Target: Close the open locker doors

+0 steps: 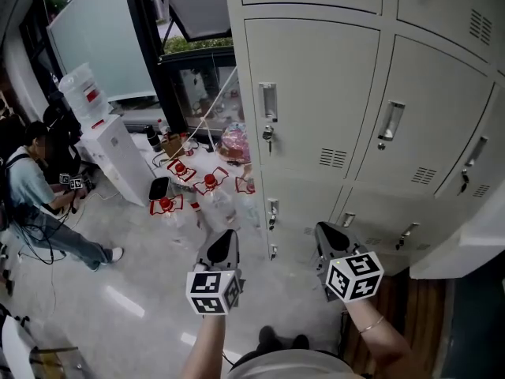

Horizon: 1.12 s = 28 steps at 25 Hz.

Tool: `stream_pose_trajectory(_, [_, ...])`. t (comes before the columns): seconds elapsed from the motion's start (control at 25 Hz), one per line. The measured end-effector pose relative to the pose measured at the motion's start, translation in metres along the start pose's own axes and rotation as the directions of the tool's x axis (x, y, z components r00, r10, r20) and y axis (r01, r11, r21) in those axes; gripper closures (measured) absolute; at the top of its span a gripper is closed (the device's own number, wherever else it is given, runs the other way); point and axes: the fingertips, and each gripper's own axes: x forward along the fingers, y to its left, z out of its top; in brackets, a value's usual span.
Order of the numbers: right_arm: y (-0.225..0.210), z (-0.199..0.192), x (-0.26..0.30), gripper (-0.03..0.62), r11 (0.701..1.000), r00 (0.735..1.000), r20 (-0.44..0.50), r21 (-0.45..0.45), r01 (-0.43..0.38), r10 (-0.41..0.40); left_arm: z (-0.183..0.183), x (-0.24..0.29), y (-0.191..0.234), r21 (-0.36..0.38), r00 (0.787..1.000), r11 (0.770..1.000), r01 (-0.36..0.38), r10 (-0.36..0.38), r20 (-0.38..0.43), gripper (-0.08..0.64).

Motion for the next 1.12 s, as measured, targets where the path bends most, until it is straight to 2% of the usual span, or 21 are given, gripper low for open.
stream_pose_trajectory(0.32, [-0.013, -0.007, -0.024, 0.591, 0.999, 0.999, -0.012, -0.004, 0.035, -0.035, -0.005, -0.011, -0.008, 0.009, 1.000, 1.000, -0.013, 0.013, 0.008, 0.537])
stream_pose_trajectory(1.12, [-0.010, -0.011, -0.038, 0.591, 1.000, 0.999, -0.020, -0.006, 0.025, -0.025, -0.003, -0.025, -0.017, 0.006, 1.000, 1.000, -0.018, 0.018, 0.015, 0.537])
